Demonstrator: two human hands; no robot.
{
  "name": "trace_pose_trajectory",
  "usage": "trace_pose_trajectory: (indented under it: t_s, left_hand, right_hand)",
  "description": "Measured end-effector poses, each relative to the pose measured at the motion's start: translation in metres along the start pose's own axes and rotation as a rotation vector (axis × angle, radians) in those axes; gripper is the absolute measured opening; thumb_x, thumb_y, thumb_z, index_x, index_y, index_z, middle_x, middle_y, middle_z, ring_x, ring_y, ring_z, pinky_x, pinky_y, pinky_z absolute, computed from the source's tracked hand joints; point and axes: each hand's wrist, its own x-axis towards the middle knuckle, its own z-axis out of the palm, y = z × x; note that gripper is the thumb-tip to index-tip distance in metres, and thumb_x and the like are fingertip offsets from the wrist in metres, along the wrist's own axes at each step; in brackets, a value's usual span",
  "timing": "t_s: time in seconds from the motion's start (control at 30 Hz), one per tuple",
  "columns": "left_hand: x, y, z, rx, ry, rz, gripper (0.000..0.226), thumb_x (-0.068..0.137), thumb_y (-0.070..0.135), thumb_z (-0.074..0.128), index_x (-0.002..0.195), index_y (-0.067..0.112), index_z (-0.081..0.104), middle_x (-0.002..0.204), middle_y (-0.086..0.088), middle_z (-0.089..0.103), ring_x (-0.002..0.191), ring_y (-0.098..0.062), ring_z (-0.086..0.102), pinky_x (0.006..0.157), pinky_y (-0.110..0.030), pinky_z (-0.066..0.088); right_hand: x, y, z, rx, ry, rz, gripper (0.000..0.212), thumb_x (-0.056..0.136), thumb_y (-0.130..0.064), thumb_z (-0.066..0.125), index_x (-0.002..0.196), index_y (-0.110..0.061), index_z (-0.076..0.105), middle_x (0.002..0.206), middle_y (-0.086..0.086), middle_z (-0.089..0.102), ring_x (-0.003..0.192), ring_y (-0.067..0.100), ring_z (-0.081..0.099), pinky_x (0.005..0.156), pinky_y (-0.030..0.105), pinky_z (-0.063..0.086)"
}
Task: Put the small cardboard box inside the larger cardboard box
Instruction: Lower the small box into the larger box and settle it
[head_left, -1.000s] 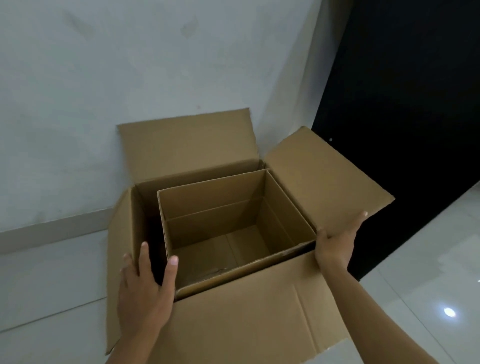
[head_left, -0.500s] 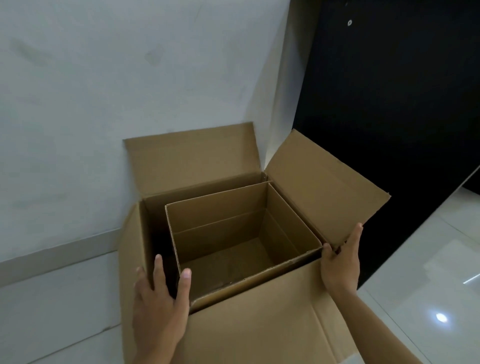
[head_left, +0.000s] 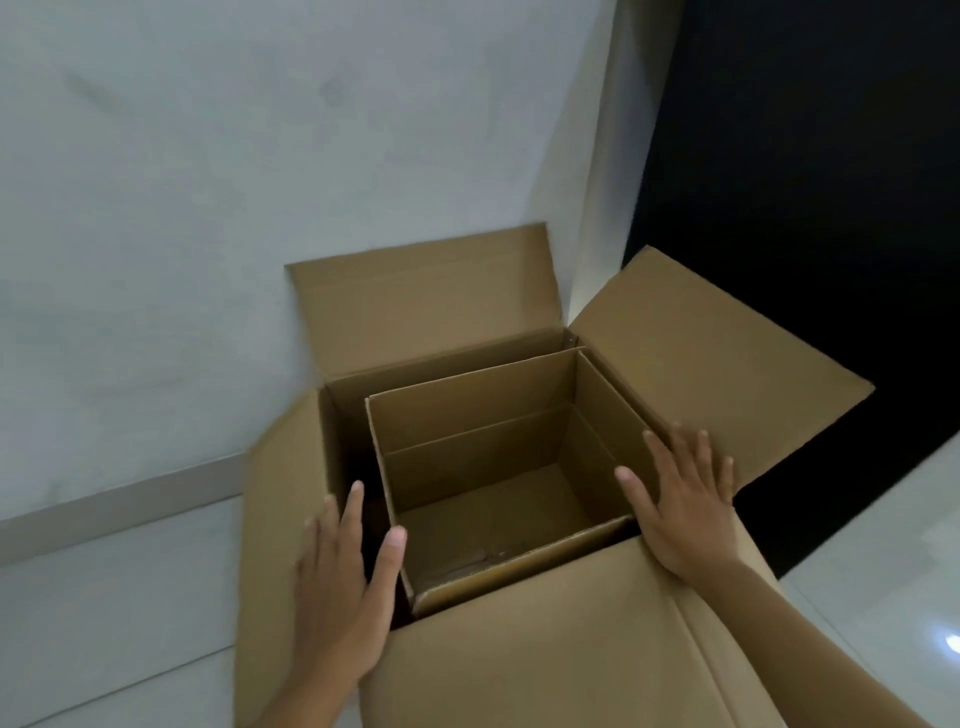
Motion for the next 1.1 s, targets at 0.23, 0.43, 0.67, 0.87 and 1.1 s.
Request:
trace_pose_trajectory:
  t_s: [0.23,0.43,0.67,0.87,1.1]
  left_hand:
    - [0.094,-0.005,-0.004,-0.19,0.015,-0.015,0.063,0.089,0.055,0.016,0.143,0.025,0.007,0.156,-0.001,0.008,0.143,-0.017,0.003,0.117,-0.045,0.006]
    - [0.169,-0.015,0.001,-0.14,0.109,0.09,0.071,0.086,0.059,0.018,0.137,0.011,0.03,0.146,-0.017,0.033,0.136,-0.03,0.028,0.113,-0.046,0.022]
    - [0.223,0.0,-0.003,-0.3,0.2,0.012,0.052,0.094,0.043,0.025,0.134,0.01,0.026,0.134,-0.026,0.044,0.119,-0.043,0.043,0.1,-0.045,0.032]
    - [0.207,-0.001,-0.011,-0.368,0.249,0.017,0.051,0.096,0.038,0.021,0.136,0.008,0.029,0.138,-0.025,0.04,0.125,-0.04,0.037,0.103,-0.043,0.029]
    - [0.195,-0.039,0.007,-0.342,0.081,0.005,0.088,0.074,0.075,0.006,0.143,0.02,0.01,0.155,-0.009,0.015,0.141,-0.028,0.014,0.116,-0.049,0.01]
  right_hand:
    - [0.001,-0.001,0.007,-0.046,0.027,0.022,0.083,0.073,-0.07,0.003,0.141,-0.026,0.02,0.154,0.009,0.01,0.141,0.025,-0.005,0.113,0.042,-0.009]
    - [-0.001,-0.002,0.006,-0.062,0.037,-0.001,0.082,0.072,-0.073,0.003,0.139,-0.031,0.023,0.155,0.006,0.006,0.139,0.022,-0.011,0.111,0.041,-0.013]
    - [0.002,-0.001,0.013,-0.057,0.072,0.004,0.072,0.076,-0.072,0.005,0.137,-0.038,0.021,0.151,-0.005,-0.003,0.139,0.015,-0.016,0.108,0.028,-0.023]
    - [-0.001,-0.001,0.01,-0.04,0.059,0.001,0.072,0.077,-0.073,0.005,0.138,-0.037,0.016,0.153,-0.004,-0.001,0.14,0.014,-0.012,0.108,0.026,-0.024]
    - [0.002,0.0,0.013,0.024,0.102,0.031,0.074,0.071,-0.077,0.0,0.136,-0.04,0.003,0.152,-0.007,-0.008,0.138,0.009,-0.019,0.108,0.024,-0.021]
